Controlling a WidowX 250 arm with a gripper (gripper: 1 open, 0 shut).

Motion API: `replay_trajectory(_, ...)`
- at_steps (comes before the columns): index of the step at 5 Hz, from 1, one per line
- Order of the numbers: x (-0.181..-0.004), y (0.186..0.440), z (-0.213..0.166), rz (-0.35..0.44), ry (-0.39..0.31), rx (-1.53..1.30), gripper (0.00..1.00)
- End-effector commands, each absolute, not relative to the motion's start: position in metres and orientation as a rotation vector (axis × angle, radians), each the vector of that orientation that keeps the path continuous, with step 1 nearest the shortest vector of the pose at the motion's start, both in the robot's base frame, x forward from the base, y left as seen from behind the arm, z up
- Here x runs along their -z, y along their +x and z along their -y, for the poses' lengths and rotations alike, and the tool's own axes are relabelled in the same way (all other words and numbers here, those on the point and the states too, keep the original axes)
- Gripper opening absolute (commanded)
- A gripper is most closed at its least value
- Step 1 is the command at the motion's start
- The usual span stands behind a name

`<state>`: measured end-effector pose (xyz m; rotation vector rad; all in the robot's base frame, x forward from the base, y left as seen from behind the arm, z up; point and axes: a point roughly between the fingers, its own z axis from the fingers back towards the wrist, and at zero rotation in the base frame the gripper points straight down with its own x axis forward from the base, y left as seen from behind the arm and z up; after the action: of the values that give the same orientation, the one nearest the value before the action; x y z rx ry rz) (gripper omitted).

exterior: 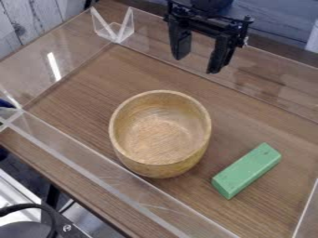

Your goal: Put the green block in the brown bowl

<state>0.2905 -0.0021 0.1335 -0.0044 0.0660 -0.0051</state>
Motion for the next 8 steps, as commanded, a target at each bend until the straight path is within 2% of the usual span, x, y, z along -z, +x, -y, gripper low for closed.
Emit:
replay_trajectory(1, -0.127, 0.284, 0.019, -0.059, -0.011, 0.068, 1.00)
replay_trajectory(2, -0.129, 0.270, 0.043, -0.021, 0.003, 0.124, 1.00)
replay_trajectory(3, -0.123, 0.263, 0.076, 0.019, 0.026, 0.171, 1.00)
replay_trajectory(5, -0.096, 0.248, 0.098, -0.005, 0.018, 0.229, 1.00)
replay_trajectory(8, -0.057, 0.242, 0.105, -0.054, 0.027, 0.228, 1.00)
